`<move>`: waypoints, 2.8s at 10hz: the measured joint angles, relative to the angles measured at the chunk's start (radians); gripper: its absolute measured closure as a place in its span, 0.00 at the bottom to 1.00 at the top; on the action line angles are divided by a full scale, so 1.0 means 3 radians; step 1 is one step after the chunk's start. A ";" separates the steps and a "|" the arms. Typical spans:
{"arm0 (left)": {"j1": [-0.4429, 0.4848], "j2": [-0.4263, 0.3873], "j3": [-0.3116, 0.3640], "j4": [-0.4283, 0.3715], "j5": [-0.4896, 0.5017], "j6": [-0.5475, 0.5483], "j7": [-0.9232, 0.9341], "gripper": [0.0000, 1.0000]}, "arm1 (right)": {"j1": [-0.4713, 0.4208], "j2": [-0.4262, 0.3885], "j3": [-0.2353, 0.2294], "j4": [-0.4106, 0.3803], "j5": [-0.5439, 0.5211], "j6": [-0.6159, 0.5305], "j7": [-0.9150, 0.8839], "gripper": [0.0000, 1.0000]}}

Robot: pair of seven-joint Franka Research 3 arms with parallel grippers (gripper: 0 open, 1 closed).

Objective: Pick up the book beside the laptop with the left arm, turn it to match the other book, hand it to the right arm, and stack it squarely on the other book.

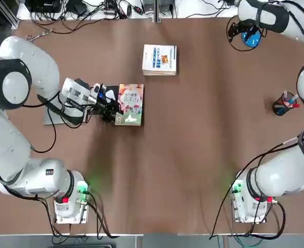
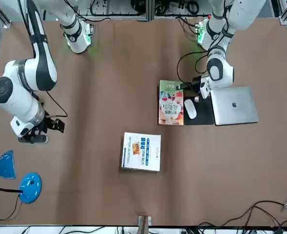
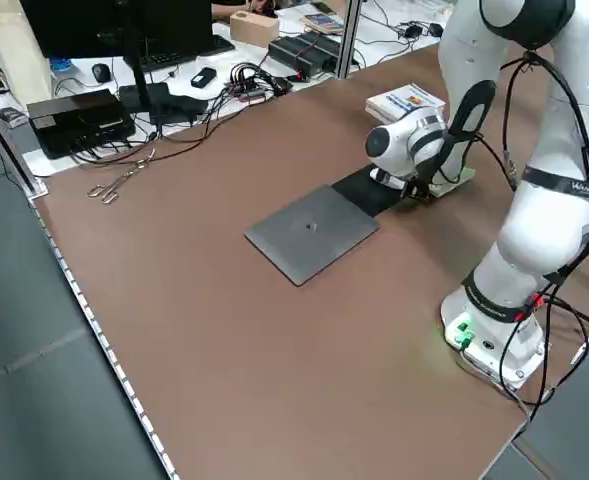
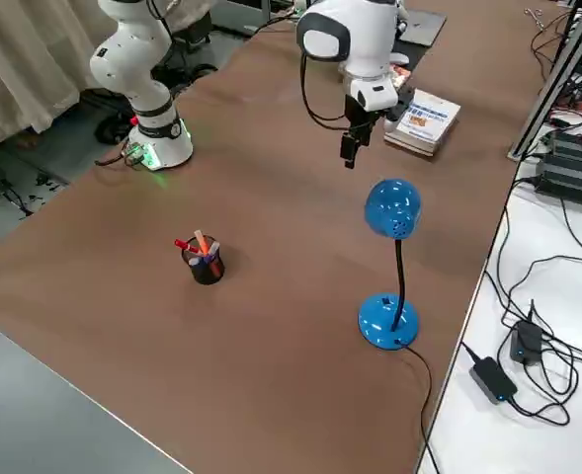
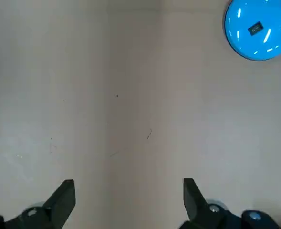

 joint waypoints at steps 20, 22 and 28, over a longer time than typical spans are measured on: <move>0.0019 -0.1201 -0.0077 0.0674 0.0349 0.0028 0.0022 0.84 | 0.0121 0.0043 0.0043 0.0227 0.0006 -0.0359 0.0002 0.00; 0.0037 -0.1075 -0.0072 0.0985 0.0575 0.0028 0.0027 0.84 | 0.0122 0.0043 0.0041 0.0237 0.0006 -0.0359 0.0002 0.00; 0.0204 -0.0089 -0.0027 0.2255 0.1423 -0.0571 -0.0004 0.84 | 0.0113 0.0071 0.0031 0.0301 0.0010 -0.0343 0.0002 0.00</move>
